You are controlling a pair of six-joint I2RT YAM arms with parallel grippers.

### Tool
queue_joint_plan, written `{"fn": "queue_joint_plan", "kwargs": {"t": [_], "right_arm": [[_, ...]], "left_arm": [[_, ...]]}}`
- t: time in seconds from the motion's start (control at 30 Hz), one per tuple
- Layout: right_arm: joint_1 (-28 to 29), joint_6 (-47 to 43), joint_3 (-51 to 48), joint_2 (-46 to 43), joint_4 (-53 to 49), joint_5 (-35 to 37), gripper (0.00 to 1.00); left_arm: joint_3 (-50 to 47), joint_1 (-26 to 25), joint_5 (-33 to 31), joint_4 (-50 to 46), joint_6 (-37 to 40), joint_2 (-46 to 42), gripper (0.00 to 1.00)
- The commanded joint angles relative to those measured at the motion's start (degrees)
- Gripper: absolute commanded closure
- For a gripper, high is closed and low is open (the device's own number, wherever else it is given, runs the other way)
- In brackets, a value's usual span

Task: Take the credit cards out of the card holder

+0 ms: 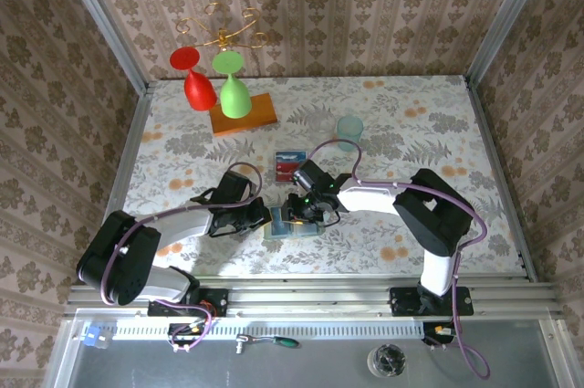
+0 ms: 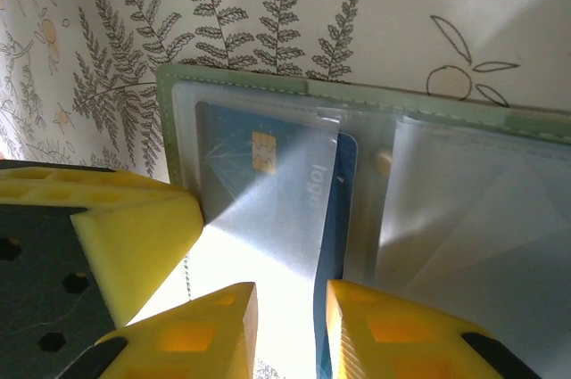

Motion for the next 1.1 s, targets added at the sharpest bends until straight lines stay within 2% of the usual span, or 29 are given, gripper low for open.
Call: {"fn": "queue_joint_plan", "kwargs": {"t": [0.0,0.17,0.63,0.83,1.07], "right_arm": [[0.4,-1.6,1.9,0.8,-0.7,-0.9,0.73],[0.5,-1.5,1.9,1.3,-0.3,-1.4,0.76],[0.7,-1.6,0.7,2.1,1.6,-2.3,0.78],[0.7,-1.6,0.2,2.0,-0.1,-0.4,0.72],[1.5,-3.2,1.4,1.7,-4.9,2.9,0.71]], "left_arm": [[-1.1,0.4,-0.1,-0.8,0.3,-0.2,1.0],[-1.0,0.4,-0.1,-0.9,0.3,-0.3,1.0],[-0.9,0.4,-0.1,-1.5,0.4,-1.0,1.0],[-0.7,0.4,-0.2,-1.8,0.5,-1.4,1.0],[-0.7,0.4,-0.5,-2.5,0.6,-2.2,0.97]]}}
